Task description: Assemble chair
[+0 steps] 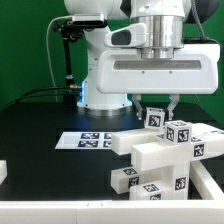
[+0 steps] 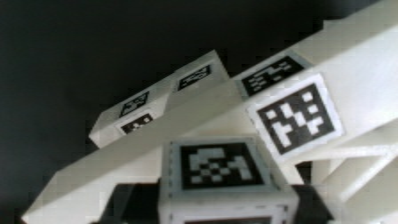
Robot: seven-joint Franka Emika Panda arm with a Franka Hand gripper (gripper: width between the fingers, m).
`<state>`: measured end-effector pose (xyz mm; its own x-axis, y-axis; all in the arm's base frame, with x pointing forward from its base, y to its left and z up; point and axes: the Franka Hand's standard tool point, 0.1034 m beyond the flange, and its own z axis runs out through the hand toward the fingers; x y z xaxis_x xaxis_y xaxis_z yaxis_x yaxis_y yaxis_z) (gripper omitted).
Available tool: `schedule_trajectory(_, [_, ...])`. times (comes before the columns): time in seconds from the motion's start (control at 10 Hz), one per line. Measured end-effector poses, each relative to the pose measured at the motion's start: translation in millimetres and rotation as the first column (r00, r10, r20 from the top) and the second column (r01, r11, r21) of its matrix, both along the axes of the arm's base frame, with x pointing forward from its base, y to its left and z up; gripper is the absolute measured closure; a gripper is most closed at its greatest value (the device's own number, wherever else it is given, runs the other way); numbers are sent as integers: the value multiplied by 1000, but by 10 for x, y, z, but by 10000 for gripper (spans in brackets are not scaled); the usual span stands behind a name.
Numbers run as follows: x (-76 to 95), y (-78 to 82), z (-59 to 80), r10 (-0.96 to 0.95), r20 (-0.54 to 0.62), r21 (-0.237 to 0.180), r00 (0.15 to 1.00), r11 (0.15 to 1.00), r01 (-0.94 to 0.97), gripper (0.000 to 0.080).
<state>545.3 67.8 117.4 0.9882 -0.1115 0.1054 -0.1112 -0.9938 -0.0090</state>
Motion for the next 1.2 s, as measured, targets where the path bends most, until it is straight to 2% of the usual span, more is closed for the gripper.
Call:
schedule_trajectory(0.3, [-1,5,-3,-246,-5,34,969,969,246,517])
schedule_trajectory(0.5, [6,-25,-4,-470,-19,64,883,880,470,515])
schedule_trajectory(0.8, [13,-41,-8,-664,-43,99,746,741,665,515])
schedule_trajectory(0.9, [11,-35,-9,-646,-41,97,762,757,646,469])
schedule_trajectory(1.0, [10,-34,-9,-603,-37,92,797,792,603,469])
schedule_trajectory(1.1, [11,-41,-6,-472,-29,75,881,878,473,284])
schedule_trajectory(1.2, [-3,-42,-14,-279,-38,52,959,958,281,284])
